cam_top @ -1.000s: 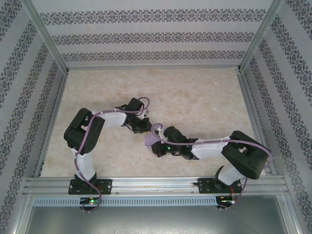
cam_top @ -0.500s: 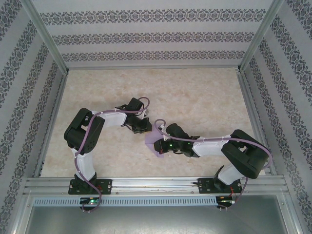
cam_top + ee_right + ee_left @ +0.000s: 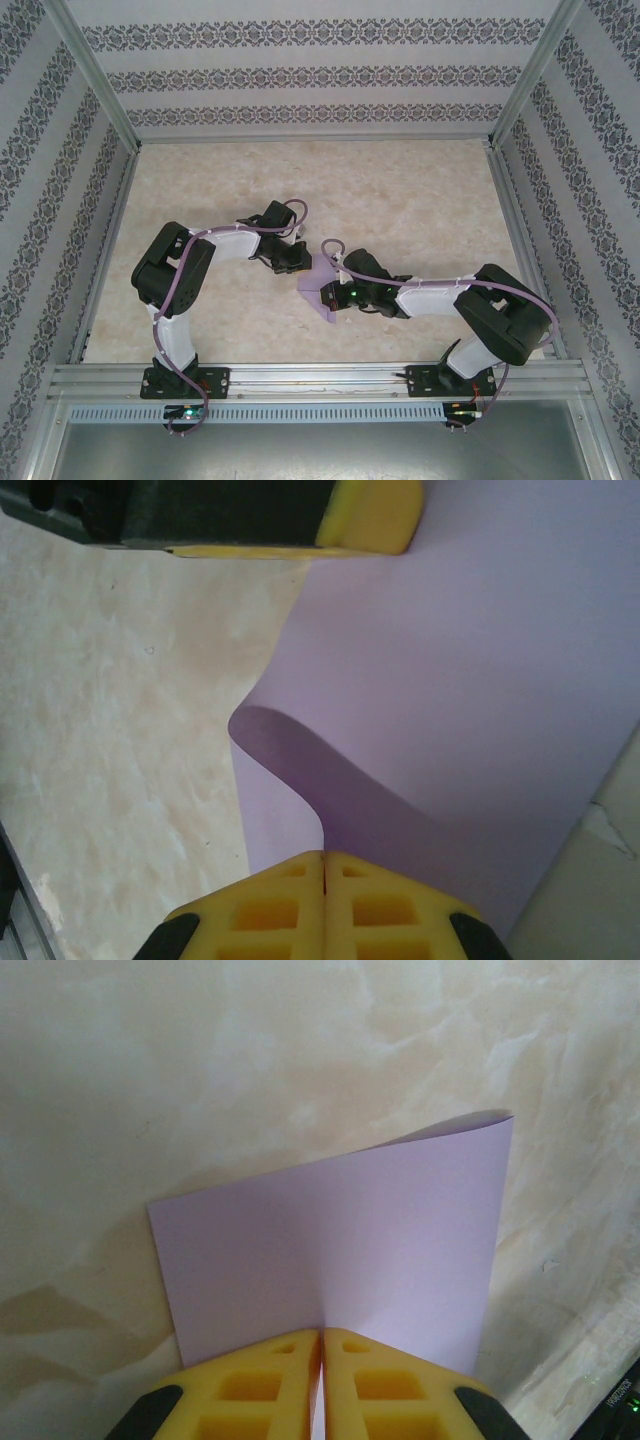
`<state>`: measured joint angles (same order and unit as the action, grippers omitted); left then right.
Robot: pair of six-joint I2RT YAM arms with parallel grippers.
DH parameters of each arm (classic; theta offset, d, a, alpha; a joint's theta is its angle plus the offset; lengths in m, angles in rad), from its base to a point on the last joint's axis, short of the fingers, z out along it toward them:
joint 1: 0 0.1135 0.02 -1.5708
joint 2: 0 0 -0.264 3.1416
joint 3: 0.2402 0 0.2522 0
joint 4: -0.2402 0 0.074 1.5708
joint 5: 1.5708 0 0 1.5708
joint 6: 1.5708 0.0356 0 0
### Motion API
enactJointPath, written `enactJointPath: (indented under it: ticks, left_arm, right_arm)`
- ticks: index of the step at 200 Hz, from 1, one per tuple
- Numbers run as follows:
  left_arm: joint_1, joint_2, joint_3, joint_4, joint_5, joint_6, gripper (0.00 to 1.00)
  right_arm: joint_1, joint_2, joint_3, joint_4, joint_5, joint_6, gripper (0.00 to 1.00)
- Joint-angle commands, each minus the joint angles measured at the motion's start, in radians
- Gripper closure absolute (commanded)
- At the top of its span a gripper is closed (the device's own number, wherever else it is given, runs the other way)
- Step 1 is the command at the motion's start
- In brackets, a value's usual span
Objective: Fold a paper plane with a square sheet of paper (fold left side to right side)
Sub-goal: Third fold the triangle at the center of the table.
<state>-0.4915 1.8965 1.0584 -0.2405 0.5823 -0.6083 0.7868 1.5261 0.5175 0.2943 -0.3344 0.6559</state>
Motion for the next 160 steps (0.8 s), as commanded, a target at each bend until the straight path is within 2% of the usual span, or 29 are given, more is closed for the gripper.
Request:
enactJointPath:
  ticks: [1,160]
  left_arm:
    - [-0.021,0.047,-0.029,-0.065,-0.078,0.004,0.88]
    - [-0.026,0.038,-0.035,-0.065,-0.087,-0.004,0.88]
  right_arm:
    - [-0.013,0.012,0.03,-0.032,0.021,-0.014,1.0]
    - [-0.039,0.025,0.061,-0.105,0.067,-0.051,1.0]
